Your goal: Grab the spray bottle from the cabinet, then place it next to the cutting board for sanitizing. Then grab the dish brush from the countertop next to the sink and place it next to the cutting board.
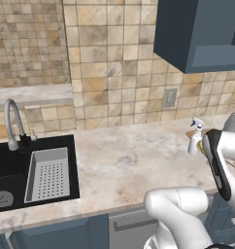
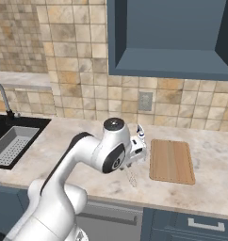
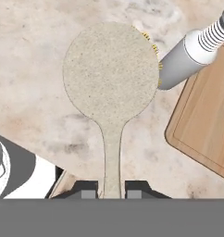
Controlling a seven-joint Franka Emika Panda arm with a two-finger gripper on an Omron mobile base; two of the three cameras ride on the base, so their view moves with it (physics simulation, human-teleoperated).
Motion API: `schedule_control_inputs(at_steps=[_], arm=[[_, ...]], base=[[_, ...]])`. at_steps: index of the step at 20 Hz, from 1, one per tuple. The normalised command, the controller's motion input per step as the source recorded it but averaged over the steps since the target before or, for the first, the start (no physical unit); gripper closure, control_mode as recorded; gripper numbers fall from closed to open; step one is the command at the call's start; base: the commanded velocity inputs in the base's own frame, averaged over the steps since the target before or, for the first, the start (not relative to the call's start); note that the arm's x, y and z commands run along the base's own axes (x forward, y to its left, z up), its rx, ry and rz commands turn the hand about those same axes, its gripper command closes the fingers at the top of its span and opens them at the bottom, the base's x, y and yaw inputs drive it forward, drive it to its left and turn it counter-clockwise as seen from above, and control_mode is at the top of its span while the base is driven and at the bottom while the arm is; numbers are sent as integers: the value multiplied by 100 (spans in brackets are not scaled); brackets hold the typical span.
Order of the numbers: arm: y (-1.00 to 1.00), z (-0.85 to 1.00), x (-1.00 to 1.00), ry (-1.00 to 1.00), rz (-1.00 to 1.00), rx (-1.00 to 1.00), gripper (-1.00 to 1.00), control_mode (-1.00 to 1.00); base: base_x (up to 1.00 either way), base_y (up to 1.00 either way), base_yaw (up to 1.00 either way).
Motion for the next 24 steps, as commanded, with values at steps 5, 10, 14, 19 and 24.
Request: schedule_control_inputs(at_steps=[5,10,14,19,24], arm=[[-12,-52,10,12,0,-11,100,-100],[-15,-42,21,9,0,-5,100,-100],[-30,-45,26,5,6,0,100,-100],[-29,-26,30,0,11,0,100,-100],[-20,-10,34,0,11,0,100,-100]], base=[[0,0,0],[0,0,0],[0,0,0],[0,0,0],[0,0,0]])
